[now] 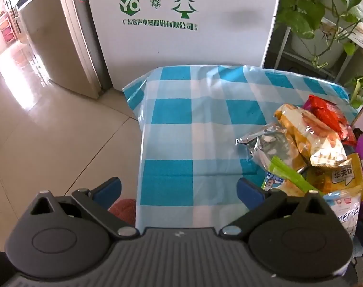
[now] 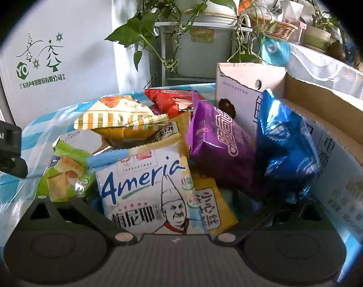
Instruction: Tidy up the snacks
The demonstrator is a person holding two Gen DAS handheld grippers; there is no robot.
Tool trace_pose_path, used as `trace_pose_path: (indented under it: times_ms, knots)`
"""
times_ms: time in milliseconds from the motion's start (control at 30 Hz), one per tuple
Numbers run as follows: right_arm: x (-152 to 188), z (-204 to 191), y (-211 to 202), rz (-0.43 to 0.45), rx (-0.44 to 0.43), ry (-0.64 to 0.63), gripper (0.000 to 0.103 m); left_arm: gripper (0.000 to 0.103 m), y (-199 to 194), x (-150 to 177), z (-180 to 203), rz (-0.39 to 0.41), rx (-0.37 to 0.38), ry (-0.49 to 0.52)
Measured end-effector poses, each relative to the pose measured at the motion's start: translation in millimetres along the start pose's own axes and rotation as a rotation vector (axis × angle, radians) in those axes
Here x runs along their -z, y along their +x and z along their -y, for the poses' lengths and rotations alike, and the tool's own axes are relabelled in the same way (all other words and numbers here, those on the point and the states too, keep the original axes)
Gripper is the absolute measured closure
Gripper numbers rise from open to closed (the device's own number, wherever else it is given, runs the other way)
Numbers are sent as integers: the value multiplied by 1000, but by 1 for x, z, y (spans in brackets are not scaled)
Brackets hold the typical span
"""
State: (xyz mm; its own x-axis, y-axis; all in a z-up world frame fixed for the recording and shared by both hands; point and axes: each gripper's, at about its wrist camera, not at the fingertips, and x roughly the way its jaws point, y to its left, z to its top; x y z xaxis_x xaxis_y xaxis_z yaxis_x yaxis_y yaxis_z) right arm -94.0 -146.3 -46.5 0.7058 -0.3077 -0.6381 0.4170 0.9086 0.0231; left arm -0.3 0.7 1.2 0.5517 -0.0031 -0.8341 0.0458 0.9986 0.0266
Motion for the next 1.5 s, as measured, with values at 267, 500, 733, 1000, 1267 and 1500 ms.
trace_pose_path:
  times_ms: [267, 500, 733, 1000, 1267, 1500]
  knots:
    - [0, -1, 0, 0, 2, 0, 0, 1, -19, 0, -5, 5, 36, -5]
    - [0, -2, 0, 0, 1, 0, 0, 1, -27, 1, -8, 7, 90, -13]
    - [0, -1, 0, -1, 2, -1, 0, 1, -37, 8, -10, 22, 110, -22]
    - [0, -1, -4, -36, -25, -24, 0, 1, -46, 13, -4, 27, 104, 2]
    - [-1, 0, -28, -247, -130, -150, 0, 1, -54, 15, 0, 45, 152, 6]
    - [-4, 4, -54, -317, -143, -155, 0, 1, -62, 14, 2, 58, 164, 23]
